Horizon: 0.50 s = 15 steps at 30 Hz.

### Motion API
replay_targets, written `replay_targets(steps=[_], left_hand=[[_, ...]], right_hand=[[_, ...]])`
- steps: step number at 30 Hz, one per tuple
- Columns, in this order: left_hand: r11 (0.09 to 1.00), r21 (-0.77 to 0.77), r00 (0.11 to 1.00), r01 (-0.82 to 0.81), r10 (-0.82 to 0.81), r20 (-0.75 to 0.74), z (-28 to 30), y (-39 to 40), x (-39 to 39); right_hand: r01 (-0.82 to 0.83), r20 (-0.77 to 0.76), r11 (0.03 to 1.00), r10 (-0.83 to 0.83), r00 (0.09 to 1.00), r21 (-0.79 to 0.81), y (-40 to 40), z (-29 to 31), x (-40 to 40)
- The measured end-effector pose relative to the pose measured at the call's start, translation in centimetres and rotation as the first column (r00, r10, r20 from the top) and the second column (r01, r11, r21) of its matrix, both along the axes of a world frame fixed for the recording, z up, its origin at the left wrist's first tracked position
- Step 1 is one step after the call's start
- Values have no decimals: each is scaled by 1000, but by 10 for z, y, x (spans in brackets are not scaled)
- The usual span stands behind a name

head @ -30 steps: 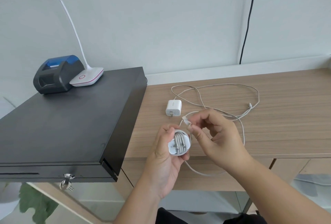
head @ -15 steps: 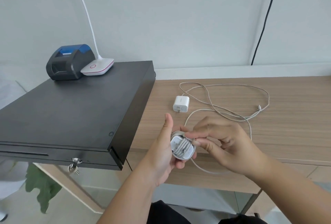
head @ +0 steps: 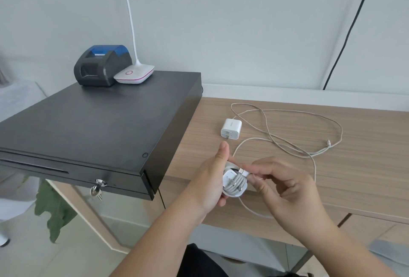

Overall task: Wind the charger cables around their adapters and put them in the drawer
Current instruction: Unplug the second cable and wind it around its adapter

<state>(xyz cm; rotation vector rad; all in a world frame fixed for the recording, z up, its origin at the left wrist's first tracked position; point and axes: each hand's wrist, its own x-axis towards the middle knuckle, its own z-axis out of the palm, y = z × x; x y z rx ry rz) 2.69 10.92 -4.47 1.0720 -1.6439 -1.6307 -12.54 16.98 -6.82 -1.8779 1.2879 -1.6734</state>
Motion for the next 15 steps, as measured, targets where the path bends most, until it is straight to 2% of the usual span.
replay_targets(steps=[3, 5, 9, 12, 15], left_hand=[[999, -52, 1000, -11, 12, 22, -6, -1, 0], [997, -70, 999, -27, 31, 44, -9, -1, 0], [990, -124, 990, -59, 73, 116, -11, 2, 1], [972, -224, 979, -78, 118, 169, -11, 4, 0], [962, -271, 973, -48, 106, 207, -10, 4, 1]], right_hand=[[95, 100, 995, -99, 990, 43, 3, -6, 8], [190, 81, 981, -192, 978, 24, 6, -12, 14], [346, -212, 904, -401, 891, -251, 7, -23, 16], [293, -353, 877, -431, 830, -382, 7, -31, 14], [219, -449, 895, -392, 803, -390, 6, -32, 7]])
